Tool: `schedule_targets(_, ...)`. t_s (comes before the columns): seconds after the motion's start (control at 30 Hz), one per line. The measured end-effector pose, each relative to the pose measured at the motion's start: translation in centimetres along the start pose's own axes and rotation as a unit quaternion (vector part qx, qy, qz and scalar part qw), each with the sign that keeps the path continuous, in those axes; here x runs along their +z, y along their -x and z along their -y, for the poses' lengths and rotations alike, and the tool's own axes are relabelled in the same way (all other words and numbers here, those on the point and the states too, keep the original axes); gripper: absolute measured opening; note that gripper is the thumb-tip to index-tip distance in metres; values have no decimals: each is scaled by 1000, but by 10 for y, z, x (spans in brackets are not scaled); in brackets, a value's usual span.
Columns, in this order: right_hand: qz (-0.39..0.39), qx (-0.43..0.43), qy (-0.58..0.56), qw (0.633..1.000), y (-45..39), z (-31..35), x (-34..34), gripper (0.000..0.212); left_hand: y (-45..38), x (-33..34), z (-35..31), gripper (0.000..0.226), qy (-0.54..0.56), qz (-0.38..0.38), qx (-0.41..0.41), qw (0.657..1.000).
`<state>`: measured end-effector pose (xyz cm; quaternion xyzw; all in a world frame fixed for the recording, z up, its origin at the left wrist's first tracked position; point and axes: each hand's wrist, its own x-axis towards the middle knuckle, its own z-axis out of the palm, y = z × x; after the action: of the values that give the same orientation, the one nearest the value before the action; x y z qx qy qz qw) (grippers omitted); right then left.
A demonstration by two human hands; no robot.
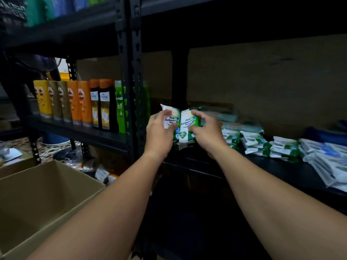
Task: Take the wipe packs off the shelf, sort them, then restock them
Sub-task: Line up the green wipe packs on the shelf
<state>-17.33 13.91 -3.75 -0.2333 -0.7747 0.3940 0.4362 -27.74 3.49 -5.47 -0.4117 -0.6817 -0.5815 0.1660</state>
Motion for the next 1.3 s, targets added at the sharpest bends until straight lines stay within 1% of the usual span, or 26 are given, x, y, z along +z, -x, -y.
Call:
schedule_targets(0.1, 34, 3, 87, 996, -24, -13, 10, 57, -24, 22, 18, 37, -37, 20, -59, 997)
schedule_targets(0.2, 65, -16, 159, 985, -37, -22, 19, 51, -44, 39, 41, 34, -70, 39, -120, 990)
schedule_targets(0.27, 84, -28, 233, 968, -41, -23, 30, 37, -52, 46, 54, 25, -87, 41, -145, 985)
schedule_targets(0.33, 88, -32, 325, 941, -39, -23, 39, 21, -53, 50, 59, 28, -102, 30, -155, 982)
schedule_targets(0.37, 85, -40, 369, 925, -36, -24, 42, 16, -52, 51, 61, 29, -100, 21, -159, 982)
schedule_targets(0.4, 80, -57, 402, 911, -31, -25, 44, 18, -51, 52, 61, 29, -96, 10, -158, 983)
schedule_targets(0.43, 69, -76, 411, 906, -28, -28, 45, 22, -49, 53, 62, 29, -91, 0, -154, 984)
schedule_targets(0.53, 18, -95, 353, 931, -25, -34, 44, 24, -43, 51, 60, 29, -56, -10, -147, 987)
schedule_targets(0.6, 9, -94, 345, 934, -25, -35, 41, 34, -40, 48, 58, 31, -27, -7, -151, 988)
schedule_targets(0.67, 31, -94, 375, 922, -22, -36, 38, 42, -37, 44, 58, 37, -10, 5, -137, 991)
schedule_targets(0.77, 61, -103, 404, 907, -20, -39, 35, 51, -34, 38, 57, 47, -10, 65, -108, 992)
schedule_targets(0.83, 56, -107, 419, 900, -22, -41, 37, 53, -32, 35, 59, 47, -36, 113, -81, 990)
schedule_targets(0.9, 47, -104, 438, 892, -24, -42, 38, 53, -31, 35, 63, 46, -66, 138, -55, 987)
schedule_targets(1.07, 54, -108, 481, 868, -26, -45, 43, 52, -35, 39, 68, 55, -80, 131, -38, 987)
schedule_targets(1.2, 86, -109, 510, 849, -32, -47, 46, 63, -36, 42, 67, 61, -105, 136, -31, 985)
schedule_targets(1.3, 107, -118, 540, 827, -42, -46, 45, 63, -34, 43, 62, 68, -137, 139, -58, 979)
